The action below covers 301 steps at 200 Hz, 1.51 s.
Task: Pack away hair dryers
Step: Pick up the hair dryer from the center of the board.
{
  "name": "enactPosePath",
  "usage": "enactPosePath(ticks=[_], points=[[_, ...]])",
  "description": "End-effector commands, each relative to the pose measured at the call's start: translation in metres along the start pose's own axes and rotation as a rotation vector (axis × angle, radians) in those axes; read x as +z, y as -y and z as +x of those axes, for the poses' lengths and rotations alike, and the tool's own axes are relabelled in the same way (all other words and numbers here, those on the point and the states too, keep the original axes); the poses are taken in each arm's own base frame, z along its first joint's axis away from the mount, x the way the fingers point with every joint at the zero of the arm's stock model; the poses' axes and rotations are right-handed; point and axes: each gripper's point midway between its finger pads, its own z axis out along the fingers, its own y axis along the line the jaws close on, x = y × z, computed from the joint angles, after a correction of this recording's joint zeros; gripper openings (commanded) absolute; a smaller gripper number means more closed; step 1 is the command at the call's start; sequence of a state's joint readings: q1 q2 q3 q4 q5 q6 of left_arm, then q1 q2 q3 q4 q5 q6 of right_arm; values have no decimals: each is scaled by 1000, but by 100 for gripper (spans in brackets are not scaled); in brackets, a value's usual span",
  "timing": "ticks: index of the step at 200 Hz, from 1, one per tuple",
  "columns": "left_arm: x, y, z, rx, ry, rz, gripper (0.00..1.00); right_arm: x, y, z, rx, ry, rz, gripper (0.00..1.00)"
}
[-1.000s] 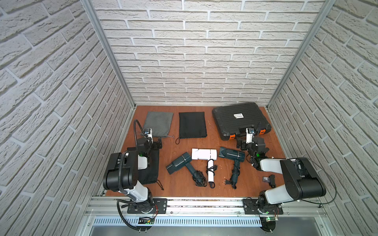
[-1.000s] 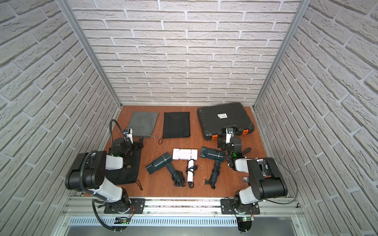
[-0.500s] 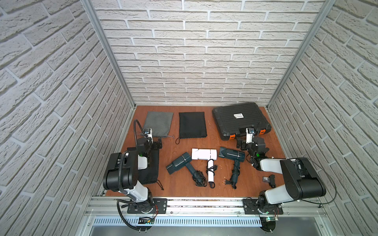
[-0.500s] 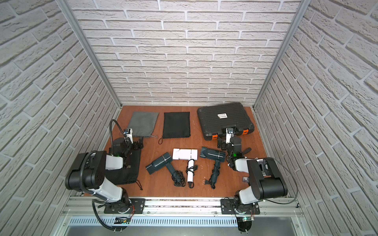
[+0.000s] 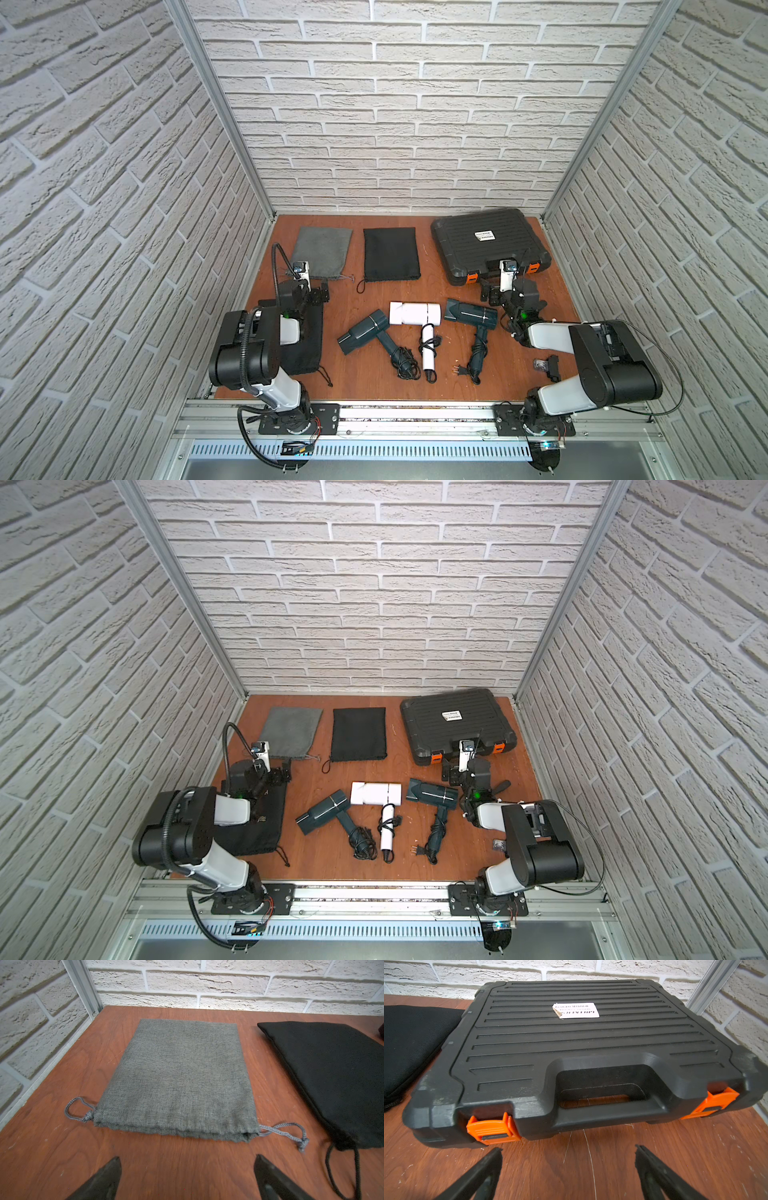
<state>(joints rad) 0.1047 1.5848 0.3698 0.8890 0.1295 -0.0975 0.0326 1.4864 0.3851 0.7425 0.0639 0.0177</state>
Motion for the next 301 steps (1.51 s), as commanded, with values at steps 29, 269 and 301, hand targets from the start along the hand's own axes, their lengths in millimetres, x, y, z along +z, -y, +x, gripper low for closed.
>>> enactPosePath(ticks=[29, 269, 301], points=[[-10, -8, -43, -10, 76, -13, 98, -18, 12, -65, 39, -44, 75, 100], [-194, -37, -117, -135, -420, -158, 98, -203, -292, -58, -118, -429, -542, 84], [-201, -24, -113, -86, -441, -88, 98, -202, -323, -1, -225, -548, -555, 74]])
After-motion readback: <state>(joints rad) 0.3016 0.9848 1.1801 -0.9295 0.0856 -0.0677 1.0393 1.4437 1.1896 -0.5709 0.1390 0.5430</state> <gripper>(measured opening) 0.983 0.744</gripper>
